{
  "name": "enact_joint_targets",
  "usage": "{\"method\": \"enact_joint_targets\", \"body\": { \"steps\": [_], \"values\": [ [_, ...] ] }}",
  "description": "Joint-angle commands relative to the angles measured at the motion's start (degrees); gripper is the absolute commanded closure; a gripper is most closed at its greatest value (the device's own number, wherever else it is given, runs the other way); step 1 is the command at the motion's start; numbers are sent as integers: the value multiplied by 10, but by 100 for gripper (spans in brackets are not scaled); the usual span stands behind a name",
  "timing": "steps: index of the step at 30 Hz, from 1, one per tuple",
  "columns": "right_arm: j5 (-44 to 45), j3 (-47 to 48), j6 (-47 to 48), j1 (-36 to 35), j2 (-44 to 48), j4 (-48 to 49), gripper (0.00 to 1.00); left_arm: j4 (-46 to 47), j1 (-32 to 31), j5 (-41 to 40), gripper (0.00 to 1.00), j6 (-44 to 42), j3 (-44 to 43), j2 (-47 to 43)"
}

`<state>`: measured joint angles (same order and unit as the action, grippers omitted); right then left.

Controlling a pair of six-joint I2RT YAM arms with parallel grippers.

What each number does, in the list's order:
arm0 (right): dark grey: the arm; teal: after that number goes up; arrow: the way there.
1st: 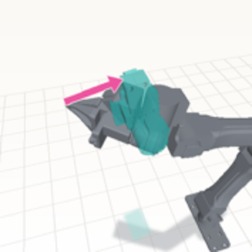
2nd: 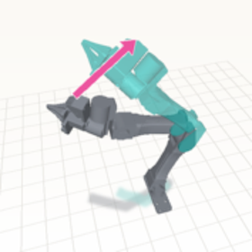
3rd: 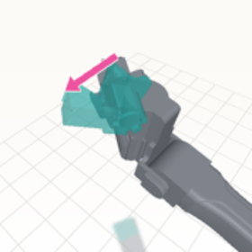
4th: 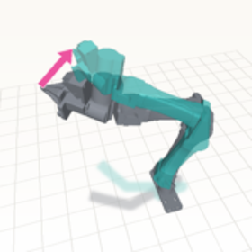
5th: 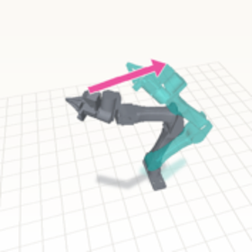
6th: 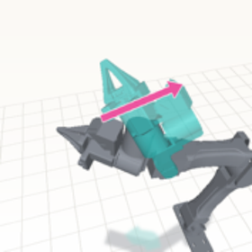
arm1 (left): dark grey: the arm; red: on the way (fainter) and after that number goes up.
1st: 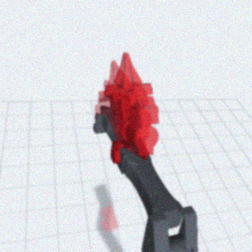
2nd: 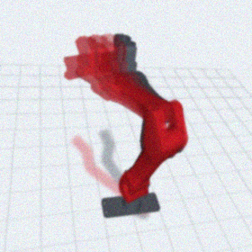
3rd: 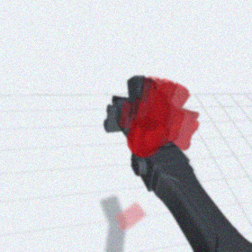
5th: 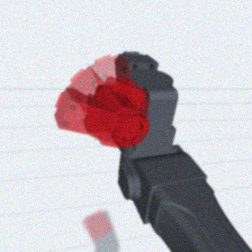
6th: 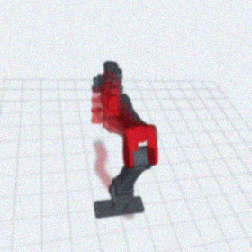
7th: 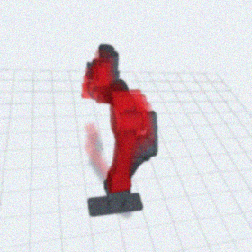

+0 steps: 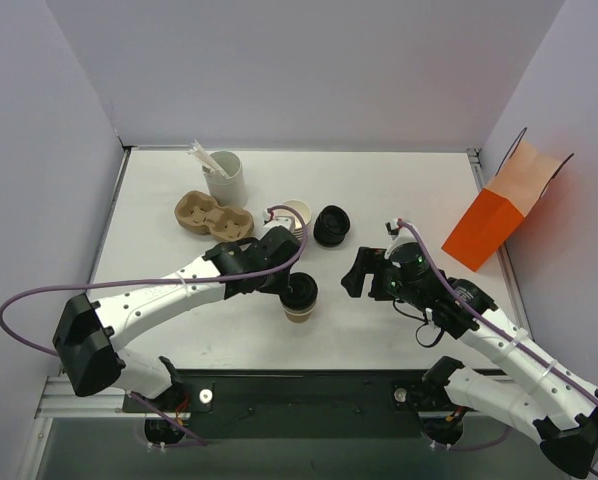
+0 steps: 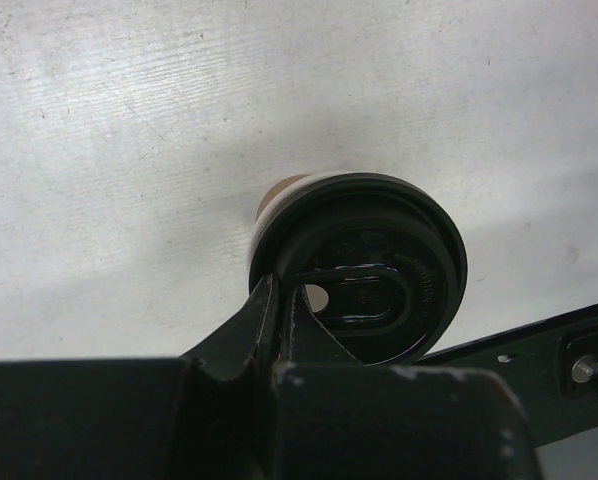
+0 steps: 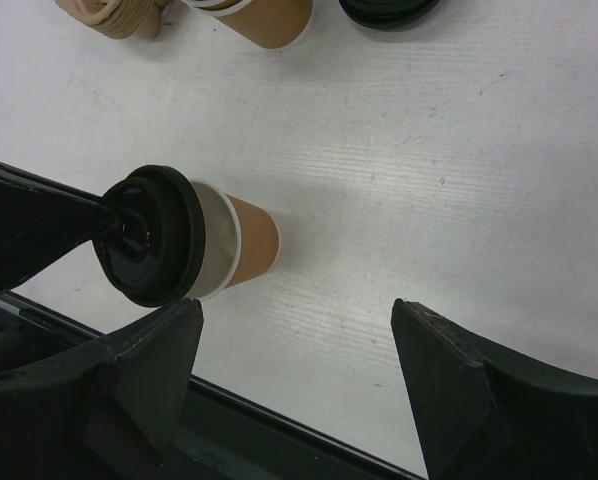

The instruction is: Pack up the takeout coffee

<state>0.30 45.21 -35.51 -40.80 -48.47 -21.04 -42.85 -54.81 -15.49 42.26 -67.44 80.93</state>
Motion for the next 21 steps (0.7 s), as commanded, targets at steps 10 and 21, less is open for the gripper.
{"method": "enact_joint_targets", "body": {
  "steps": [10, 21],
  "values": [
    [14, 4, 4, 5, -3, -3, 21, -7, -5, -10, 100, -2, -7, 11],
    [9, 3, 2, 4, -4, 0, 21, -8, -9, -5, 100, -2, -3, 26]
  ]
}}
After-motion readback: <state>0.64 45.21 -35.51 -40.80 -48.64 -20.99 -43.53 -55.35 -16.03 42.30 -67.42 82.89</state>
